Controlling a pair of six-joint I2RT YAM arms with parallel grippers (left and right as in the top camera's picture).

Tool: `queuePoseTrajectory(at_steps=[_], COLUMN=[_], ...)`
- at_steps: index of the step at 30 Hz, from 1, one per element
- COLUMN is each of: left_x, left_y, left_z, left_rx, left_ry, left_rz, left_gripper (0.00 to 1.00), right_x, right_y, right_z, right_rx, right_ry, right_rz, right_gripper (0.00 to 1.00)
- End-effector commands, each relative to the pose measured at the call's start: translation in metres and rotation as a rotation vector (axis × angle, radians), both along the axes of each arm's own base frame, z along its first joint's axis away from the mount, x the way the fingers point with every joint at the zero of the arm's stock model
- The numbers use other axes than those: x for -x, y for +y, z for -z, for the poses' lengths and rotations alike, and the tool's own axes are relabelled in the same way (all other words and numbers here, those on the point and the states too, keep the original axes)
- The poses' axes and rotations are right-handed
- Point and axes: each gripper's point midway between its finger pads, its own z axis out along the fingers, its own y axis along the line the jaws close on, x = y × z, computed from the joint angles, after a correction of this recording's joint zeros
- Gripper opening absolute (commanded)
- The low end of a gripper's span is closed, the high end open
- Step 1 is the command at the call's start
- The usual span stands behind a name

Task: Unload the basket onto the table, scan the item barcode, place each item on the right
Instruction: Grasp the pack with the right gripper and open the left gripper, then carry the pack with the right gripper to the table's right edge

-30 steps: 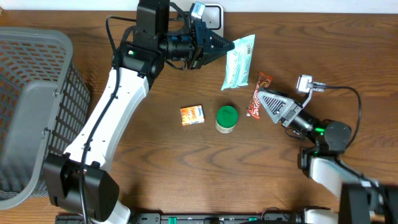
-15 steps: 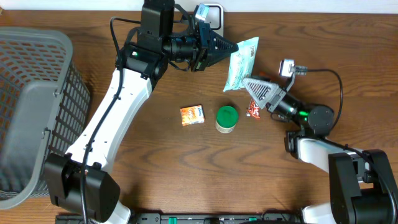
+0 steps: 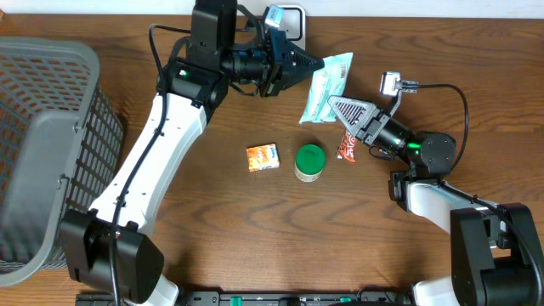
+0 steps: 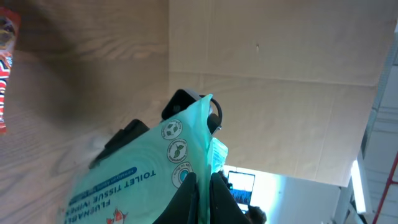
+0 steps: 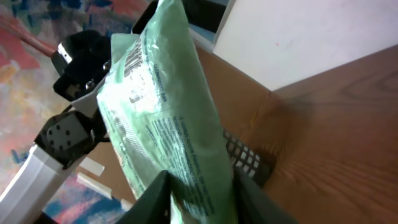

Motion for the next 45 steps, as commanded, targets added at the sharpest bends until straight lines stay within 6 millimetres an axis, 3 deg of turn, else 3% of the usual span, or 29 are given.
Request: queuePoseTrajectory(at_steps=[1,4,7,14,18,21,23,26,32,41,43,45], left_x=[0.000,-0.008,-0.017,-0.046,-0.072,-0.080,-0.080,-0.077,-0.075,-0.074,-0.074,-0.072], left_y=[0.000,0.001,0.004,0.022,0.061,0.102,0.125,0.143,0.145,0.148,0.151,0.155], left_z=[-0.012,-0.009,-0.005,0.016,0.053,0.080,0.085,0.083,0.082,0.089,0.094,0.101], left_rx=[0.005,-0.031,-0.084,-0.289,-0.626,-1.000,-1.214,-1.414,-1.440,-1.449,-1.459,-1.470], left_ry=[-0.048,-0.152,-0.290,-0.488,-0.556,-0.620,-0.659,-0.697,-0.692,-0.678,-0.665,-0.652], left_rz=[-0.004,-0.023,-0.045,-0.160,-0.305,-0.376,-0.404,-0.426,-0.444,-0.439,-0.433,-0.422], left_gripper=[0.07,0.07,0.41,0.77,0.78,0.79,0.79,0.79,0.79,0.79,0.80,0.80], right_x=[0.005,0.012,0.018,0.010,0.002,-0.003,-0.006,-0.005,0.014,0.018,0.016,0.018], right_y=[0.006,0.004,-0.005,-0.052,-0.099,-0.150,-0.184,-0.240,-0.333,-0.432,-0.457,-0.483], right_z=[-0.003,-0.002,-0.003,0.005,0.010,0.016,0.021,0.030,0.031,0.000,0.010,0.035], right_rx=[0.023,0.051,0.078,0.121,0.153,0.163,0.165,0.157,0.131,0.086,0.060,0.064], right_ry=[-0.036,-0.064,-0.099,-0.068,-0.055,-0.014,0.013,0.066,0.125,0.186,0.278,0.428], right_rz=[-0.044,-0.082,-0.110,-0.063,0.028,0.144,0.233,0.382,0.627,0.891,0.976,1.091], right_gripper=[0.23,0.02,0.01,0.01,0.01,0.01,0.01,0.01,0.01,0.02,0.02,0.02])
